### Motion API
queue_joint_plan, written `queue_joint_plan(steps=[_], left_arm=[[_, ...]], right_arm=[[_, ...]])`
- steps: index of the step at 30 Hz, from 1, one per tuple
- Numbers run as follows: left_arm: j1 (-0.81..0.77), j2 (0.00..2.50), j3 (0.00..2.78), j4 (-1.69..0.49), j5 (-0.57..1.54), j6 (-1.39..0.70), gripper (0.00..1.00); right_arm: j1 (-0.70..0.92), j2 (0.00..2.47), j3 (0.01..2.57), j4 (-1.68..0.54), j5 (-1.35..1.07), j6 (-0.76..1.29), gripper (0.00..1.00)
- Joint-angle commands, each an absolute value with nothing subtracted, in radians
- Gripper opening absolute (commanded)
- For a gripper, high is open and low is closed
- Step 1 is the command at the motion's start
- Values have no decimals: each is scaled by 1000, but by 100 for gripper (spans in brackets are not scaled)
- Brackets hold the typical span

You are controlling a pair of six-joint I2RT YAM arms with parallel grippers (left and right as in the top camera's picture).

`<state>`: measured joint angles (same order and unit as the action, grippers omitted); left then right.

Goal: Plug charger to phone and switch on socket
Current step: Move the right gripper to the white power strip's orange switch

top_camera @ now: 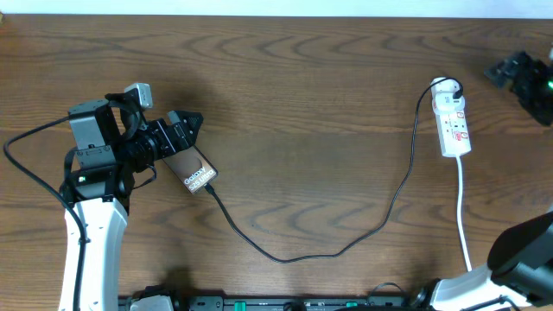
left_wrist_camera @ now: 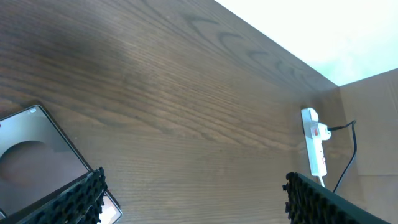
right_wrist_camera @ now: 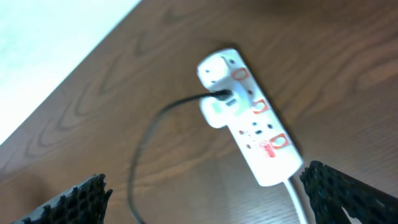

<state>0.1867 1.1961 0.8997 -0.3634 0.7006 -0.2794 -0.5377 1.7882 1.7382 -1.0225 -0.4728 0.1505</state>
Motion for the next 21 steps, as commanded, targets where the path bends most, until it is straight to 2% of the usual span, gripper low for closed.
queue_joint_plan(steps=[1,8,21], left_arm=[[184,1190,899,-366,696,-255,90],[184,1203,899,-366,696,-255,90],[184,1234,899,-378,696,-255,90]], right_arm=[[-572,1852,1754,-1046,-590,17,99],[-568,2000,1754,-1068,-690,-137,99],[-528,2160,1754,-1043,-682,-273,99]])
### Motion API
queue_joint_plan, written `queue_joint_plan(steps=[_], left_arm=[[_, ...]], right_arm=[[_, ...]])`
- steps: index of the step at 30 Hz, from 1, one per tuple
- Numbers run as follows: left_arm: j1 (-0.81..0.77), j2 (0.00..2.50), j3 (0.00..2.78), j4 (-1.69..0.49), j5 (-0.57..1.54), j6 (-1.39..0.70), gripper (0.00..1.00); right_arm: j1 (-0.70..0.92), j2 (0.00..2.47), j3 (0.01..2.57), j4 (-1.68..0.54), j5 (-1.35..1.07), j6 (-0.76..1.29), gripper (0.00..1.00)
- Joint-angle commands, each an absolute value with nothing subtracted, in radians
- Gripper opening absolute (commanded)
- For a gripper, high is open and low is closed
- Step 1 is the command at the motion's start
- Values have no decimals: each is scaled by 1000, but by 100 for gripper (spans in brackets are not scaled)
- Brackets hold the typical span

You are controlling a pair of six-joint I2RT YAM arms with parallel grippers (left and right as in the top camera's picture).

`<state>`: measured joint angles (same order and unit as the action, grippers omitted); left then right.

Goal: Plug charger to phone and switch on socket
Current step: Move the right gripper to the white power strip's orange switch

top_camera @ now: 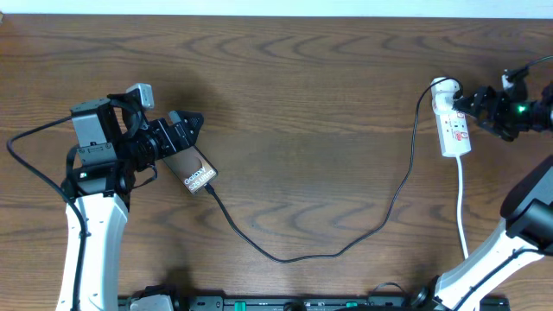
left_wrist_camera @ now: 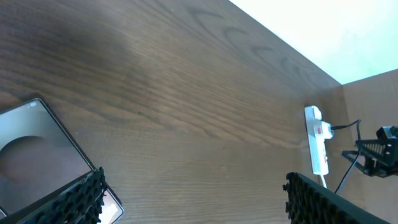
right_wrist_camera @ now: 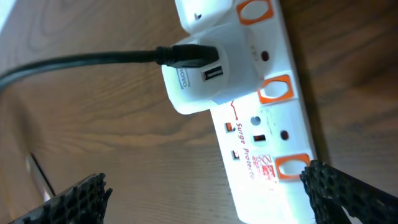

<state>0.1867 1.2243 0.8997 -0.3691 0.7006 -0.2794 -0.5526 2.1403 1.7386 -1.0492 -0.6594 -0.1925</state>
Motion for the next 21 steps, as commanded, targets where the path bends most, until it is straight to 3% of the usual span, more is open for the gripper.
queue_joint_plan(steps=[1,21], left_arm=[[184,1235,899,-382,696,-255,91],[184,1235,899,-390,665,-255,90]], right_arm=[[-523,2163,1754,-1036,-679,-279,99],[-450,2196,1754,-939,-578,-212,99]])
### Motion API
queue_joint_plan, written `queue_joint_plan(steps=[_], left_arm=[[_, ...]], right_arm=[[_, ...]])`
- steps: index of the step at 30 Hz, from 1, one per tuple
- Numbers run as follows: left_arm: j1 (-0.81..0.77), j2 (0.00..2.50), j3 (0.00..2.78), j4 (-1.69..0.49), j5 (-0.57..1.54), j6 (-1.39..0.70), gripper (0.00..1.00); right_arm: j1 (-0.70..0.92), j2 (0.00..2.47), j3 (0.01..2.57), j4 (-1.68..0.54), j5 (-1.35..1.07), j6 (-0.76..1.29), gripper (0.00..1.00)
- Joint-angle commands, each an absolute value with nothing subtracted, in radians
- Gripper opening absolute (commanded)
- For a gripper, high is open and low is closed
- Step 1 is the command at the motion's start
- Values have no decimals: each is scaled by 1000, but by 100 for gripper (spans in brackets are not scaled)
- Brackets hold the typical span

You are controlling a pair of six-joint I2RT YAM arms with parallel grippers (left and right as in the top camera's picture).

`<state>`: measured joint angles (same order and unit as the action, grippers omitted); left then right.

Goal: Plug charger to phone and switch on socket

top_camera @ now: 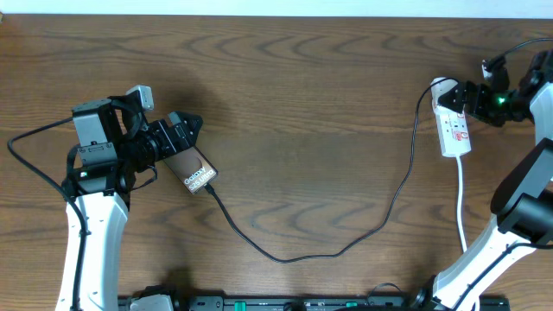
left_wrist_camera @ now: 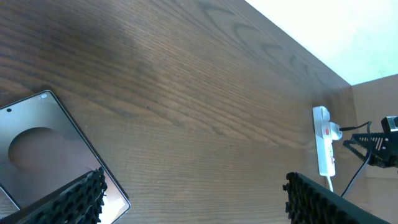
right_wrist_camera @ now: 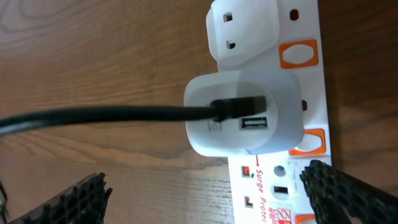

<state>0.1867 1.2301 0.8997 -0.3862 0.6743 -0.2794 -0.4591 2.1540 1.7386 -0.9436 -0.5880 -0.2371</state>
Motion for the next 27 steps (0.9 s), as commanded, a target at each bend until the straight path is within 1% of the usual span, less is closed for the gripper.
queue_joint_plan(steps=[1,16,27], left_arm=[[184,1235,899,-392,665,-255,91],[184,1235,899,-403,662,-236,90],[184,1235,899,-419,662,-218,91]], right_arm=[[-450,2207,1754,-934,-579,-209,99],[-447,2245,1754,-901,-620,-205,99],[-414,2245,1754,-868,-620,-185,99]])
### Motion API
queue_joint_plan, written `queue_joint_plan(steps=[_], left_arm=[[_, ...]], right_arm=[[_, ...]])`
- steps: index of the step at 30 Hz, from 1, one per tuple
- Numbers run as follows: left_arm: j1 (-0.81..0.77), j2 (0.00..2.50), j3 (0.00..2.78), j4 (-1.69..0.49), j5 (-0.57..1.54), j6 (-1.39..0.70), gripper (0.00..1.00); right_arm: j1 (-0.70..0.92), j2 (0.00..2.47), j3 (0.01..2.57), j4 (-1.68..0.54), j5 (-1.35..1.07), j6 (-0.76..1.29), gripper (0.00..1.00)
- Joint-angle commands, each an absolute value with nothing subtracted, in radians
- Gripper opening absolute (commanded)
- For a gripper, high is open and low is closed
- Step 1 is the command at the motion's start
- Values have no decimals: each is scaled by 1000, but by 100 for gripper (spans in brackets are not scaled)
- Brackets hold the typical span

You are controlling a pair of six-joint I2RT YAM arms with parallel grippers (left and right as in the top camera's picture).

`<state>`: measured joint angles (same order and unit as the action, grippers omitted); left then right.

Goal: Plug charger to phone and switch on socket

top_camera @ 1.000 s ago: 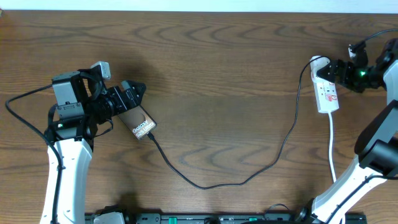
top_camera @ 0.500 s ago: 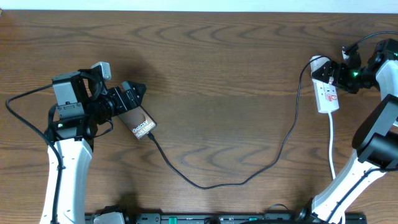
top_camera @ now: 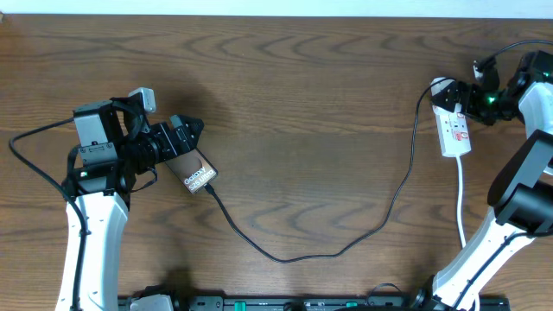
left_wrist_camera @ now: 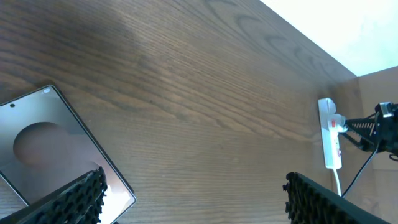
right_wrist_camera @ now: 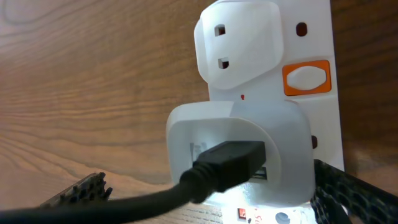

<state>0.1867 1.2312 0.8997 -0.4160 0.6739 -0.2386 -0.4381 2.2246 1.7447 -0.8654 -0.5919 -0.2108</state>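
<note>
The phone lies face up at the table's left, also seen in the left wrist view. The black cable runs from the phone's lower end to the white adapter in the white power strip. My left gripper stands open just above the phone, one finger over its corner. My right gripper is open close over the adapter, with the USB plug between its fingers. An orange switch sits beside the free top socket.
The strip's white lead runs toward the table's front edge. The far table edge meets a pale wall. The left arm's own black cable loops at the far left. Bare wood lies between phone and strip.
My right gripper has come nearer to the strip, so the adapter and top socket fill more of its view. The left gripper has drawn back slightly, showing more of the phone.
At first my right gripper was off at the table's far right, away from the strip. Then it stood beside the strip, then over the adapter, and now closer still. The left gripper stayed open by the phone, with the cable at the phone's end throughout.
</note>
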Motion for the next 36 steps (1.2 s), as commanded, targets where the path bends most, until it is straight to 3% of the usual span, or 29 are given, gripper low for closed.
queue_joint_plan(steps=[1,36], left_arm=[[184,1235,899,-419,662,-218,90],[184,1235,899,-441,662,-213,91]], right_arm=[[-413,2245,1754,-869,-619,-179,99],[-413,2245,1754,-900,-522,-120,99]])
